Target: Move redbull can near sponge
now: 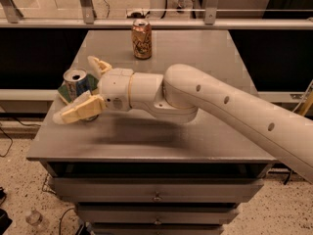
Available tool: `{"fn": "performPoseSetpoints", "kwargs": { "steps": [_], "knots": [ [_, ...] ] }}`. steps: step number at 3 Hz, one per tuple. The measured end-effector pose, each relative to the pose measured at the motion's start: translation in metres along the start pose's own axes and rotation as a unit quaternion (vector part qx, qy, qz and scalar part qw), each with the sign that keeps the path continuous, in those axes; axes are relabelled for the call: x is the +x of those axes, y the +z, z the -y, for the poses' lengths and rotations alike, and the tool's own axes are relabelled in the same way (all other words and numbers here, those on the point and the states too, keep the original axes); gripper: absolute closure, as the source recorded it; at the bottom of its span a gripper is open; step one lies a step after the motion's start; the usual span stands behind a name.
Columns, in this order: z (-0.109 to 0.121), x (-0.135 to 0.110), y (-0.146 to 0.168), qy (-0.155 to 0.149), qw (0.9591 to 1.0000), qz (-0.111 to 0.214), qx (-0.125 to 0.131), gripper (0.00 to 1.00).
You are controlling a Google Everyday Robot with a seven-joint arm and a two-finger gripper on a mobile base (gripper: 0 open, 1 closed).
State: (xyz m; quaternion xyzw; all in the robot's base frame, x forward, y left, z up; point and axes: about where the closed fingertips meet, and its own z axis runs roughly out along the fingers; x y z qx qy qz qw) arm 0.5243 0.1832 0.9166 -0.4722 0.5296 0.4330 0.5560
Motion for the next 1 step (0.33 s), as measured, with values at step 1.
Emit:
{"fn": "performPoseSetpoints", "kwargs": {
  "steps": [1],
  "knots": [
    [-0.0001,0.0,0.0001,0.0,1.0,0.0,0.0,0.0]
  ]
}}
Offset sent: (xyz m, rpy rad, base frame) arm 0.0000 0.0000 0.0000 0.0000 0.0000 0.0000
